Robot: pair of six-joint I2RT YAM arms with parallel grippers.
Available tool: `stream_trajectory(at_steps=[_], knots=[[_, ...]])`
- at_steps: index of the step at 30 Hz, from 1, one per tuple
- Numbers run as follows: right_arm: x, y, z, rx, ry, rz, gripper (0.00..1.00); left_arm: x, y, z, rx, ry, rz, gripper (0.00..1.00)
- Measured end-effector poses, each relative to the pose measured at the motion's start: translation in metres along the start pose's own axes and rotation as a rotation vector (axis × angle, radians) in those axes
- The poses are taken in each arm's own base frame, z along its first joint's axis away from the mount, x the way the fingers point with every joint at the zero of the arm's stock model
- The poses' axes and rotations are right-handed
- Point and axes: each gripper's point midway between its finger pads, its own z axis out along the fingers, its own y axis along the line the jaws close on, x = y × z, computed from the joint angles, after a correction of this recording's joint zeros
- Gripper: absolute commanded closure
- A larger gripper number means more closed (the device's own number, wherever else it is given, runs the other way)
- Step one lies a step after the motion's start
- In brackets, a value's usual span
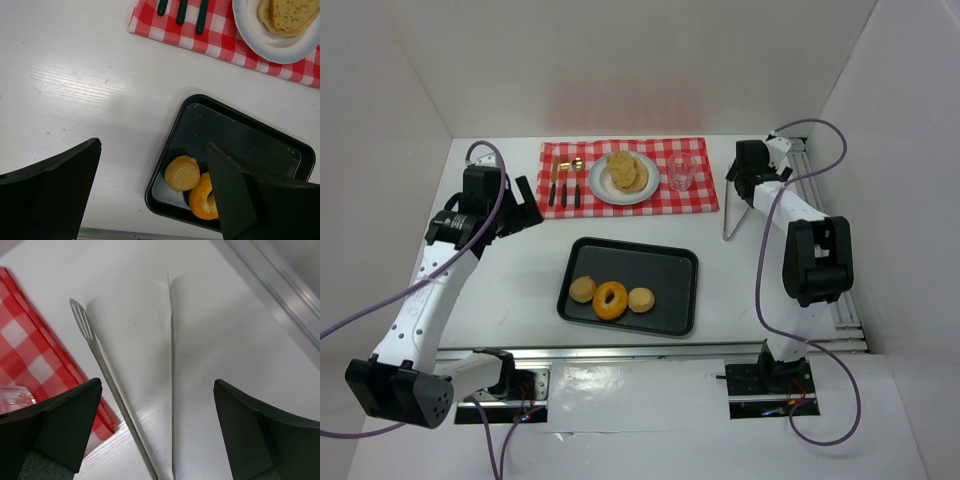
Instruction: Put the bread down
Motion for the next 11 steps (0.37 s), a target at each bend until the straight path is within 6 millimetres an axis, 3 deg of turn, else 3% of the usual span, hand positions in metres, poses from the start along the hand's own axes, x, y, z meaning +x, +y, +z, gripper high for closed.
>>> stream_trajectory(at_steps=[3,6,9,11], knots=[[-0.025,-0.007,-0.022,0.018,-0.019,0.032,0.0,0.0,-0.001,-0.001,0.004,-0.001,0.0,0.01],[-0.036,-0.02,-0.047,0.028,-0.025,0.049,0.0,-0.001,-0.001,-0.003,0.012,-0.006,0.0,0.01],[-0.032,-0.037,-0.063,0.042,-0.025,0.051,0.02,-0.001,-0.003,-0.006,0.022,-0.01,-0.001,0.01],[-0.016,-0.05,-0.07,0.052,-0.006,0.038,0.02,-0.002,-0.004,-0.008,0.031,-0.012,-0.002,0.01]])
